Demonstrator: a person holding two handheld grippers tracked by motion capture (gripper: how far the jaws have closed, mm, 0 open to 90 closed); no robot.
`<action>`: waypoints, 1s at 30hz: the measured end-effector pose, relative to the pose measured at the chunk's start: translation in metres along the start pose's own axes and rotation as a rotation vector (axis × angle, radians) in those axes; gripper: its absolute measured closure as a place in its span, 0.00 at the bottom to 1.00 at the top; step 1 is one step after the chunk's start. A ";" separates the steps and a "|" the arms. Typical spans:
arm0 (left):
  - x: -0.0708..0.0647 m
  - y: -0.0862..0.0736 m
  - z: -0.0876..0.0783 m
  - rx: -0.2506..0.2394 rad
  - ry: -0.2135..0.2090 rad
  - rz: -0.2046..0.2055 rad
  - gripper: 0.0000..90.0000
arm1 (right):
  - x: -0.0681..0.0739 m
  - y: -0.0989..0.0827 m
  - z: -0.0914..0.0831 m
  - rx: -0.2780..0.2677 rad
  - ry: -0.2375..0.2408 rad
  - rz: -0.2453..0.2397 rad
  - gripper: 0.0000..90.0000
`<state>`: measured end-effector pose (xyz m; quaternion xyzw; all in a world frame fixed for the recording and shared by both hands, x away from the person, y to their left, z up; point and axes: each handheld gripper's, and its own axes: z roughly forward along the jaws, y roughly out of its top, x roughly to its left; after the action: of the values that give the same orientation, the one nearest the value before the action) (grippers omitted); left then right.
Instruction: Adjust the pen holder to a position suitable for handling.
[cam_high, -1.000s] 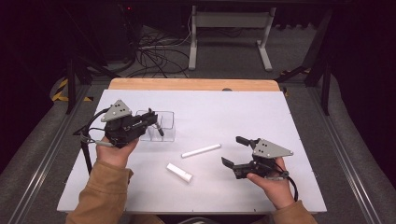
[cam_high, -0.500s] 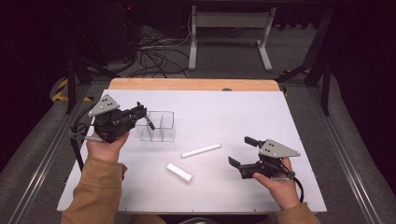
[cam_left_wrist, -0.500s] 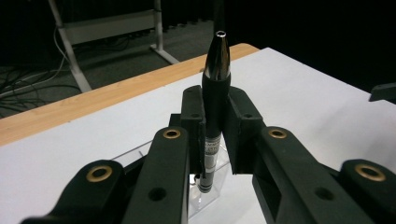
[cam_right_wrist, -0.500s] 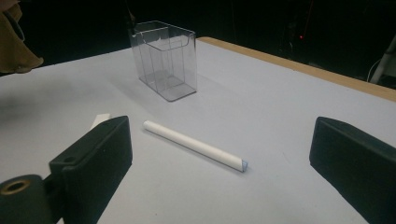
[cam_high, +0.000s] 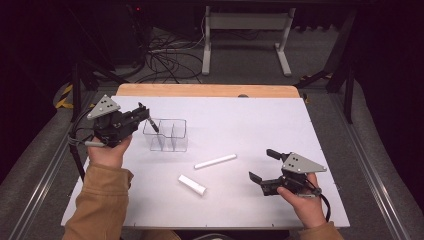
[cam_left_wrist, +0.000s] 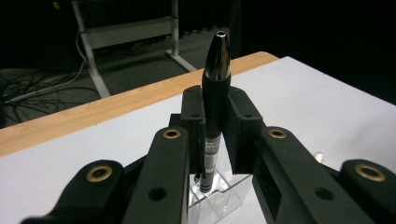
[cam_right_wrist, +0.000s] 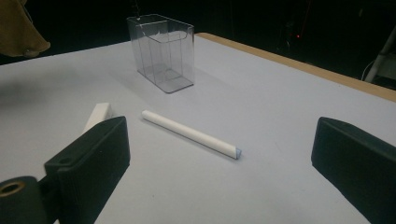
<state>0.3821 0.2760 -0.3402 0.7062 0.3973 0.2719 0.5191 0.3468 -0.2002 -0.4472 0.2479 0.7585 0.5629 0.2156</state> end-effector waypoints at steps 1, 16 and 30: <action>0.001 0.000 0.000 0.000 0.004 -0.003 0.89 | 0.000 0.000 0.000 0.004 -0.001 -0.003 0.06; 0.012 -0.004 0.005 0.020 0.071 -0.007 0.89 | -0.001 -0.002 -0.003 0.009 -0.001 -0.009 0.05; 0.019 -0.014 0.019 0.035 0.032 -0.006 0.88 | -0.001 -0.002 -0.003 0.015 -0.004 -0.014 0.05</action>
<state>0.4030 0.2842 -0.3600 0.7095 0.4123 0.2749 0.5011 0.3452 -0.2034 -0.4486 0.2453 0.7640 0.5551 0.2192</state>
